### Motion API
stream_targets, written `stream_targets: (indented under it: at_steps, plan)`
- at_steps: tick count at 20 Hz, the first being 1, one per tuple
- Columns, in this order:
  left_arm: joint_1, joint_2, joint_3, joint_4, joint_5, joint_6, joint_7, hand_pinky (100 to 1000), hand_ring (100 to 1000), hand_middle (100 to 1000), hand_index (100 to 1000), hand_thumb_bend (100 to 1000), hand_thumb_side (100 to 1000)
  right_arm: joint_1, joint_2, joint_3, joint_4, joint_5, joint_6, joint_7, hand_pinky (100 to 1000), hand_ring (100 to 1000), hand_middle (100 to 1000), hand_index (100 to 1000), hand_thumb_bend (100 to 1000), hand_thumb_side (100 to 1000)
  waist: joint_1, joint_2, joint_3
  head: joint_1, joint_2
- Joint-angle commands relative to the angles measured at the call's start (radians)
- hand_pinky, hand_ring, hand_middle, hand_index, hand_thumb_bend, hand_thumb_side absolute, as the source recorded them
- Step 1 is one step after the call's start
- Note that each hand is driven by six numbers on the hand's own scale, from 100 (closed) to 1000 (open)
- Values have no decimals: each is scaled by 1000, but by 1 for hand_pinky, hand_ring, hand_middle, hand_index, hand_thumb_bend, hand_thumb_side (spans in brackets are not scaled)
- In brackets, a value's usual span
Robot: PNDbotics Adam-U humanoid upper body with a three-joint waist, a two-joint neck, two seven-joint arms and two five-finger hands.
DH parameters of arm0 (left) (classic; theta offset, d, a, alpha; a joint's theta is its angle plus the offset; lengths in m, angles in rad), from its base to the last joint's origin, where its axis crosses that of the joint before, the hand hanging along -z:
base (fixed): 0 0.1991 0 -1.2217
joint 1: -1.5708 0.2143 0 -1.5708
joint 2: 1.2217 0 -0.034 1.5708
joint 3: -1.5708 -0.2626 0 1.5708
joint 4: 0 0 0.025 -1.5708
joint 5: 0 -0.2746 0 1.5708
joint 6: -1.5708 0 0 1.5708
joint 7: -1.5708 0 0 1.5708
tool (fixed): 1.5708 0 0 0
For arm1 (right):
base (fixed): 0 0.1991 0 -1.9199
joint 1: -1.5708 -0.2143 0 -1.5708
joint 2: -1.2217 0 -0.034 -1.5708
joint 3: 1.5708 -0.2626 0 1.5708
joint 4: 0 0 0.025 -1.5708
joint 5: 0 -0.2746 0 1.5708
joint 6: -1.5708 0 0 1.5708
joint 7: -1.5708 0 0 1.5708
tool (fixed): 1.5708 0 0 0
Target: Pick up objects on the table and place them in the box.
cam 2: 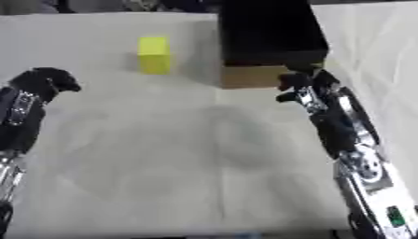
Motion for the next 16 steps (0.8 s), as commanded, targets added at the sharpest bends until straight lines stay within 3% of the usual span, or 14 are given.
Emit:
stream_targets:
  at_steps: [1,16]
  plan:
    - [-5,7,4,-20,9,0,-3,780,630,588,689,329,758,-6,-11,-5,-26,-5,1,-4,647,833,548,819,100,608,-1,-18,1,4,-8]
    - [-10,14,4,-22,4,1,-5,782,633,590,691,334,749,-4,-11,-5,-28,-5,1,-5,647,833,549,819,100,607,-2,-17,1,3,-7]
